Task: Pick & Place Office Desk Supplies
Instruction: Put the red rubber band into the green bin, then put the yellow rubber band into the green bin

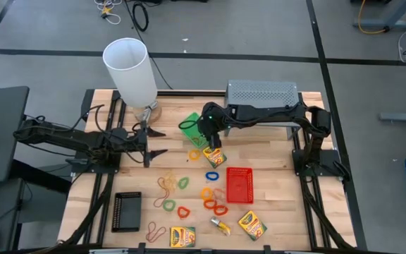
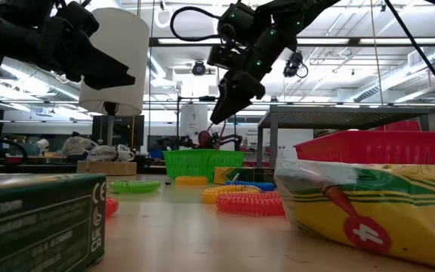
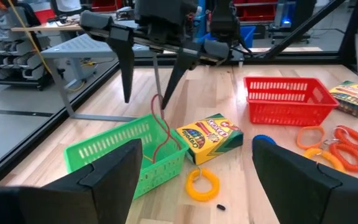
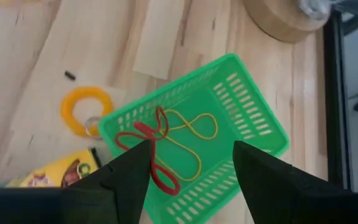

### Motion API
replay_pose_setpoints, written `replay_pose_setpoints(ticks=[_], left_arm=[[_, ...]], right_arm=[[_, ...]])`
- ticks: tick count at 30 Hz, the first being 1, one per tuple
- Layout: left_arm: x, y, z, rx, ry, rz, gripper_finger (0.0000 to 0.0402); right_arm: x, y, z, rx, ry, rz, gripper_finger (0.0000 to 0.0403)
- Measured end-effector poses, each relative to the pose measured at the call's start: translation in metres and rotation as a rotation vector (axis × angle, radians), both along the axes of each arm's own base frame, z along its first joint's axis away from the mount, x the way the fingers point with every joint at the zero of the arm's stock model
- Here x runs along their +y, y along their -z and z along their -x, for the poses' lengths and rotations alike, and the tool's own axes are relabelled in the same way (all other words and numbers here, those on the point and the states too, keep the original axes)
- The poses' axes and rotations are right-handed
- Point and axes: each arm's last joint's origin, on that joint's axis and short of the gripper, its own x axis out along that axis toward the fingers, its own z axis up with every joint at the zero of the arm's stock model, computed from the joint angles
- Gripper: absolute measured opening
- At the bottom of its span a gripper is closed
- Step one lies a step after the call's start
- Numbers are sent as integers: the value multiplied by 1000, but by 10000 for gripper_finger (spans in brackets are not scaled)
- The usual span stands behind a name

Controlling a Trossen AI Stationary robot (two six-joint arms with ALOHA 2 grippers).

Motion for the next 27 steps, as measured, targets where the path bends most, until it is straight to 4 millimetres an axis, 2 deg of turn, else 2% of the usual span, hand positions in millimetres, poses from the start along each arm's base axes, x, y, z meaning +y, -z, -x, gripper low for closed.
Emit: replay_pose_setpoints(ticks=[5, 9, 16, 18, 24, 27], left_arm=[[0, 0, 0, -2, 11, 2, 311], [0, 0, 0, -5, 11, 3, 311], [0, -1, 0, -17, 11, 3, 311], [0, -1, 0, -14, 11, 3, 311], [0, 0, 0, 1, 10, 1, 311], [0, 0, 0, 1, 10, 1, 311]], right_arm=[[6, 3, 2, 36, -105, -35, 235], [9, 11, -3, 40, -122, -29, 233], [4, 24, -26, 15, -47, 174, 214], [2, 19, -32, 14, -47, 167, 210], [5, -1, -30, 89, -138, 6, 206], [5, -12, -33, 68, -146, 0, 205]])
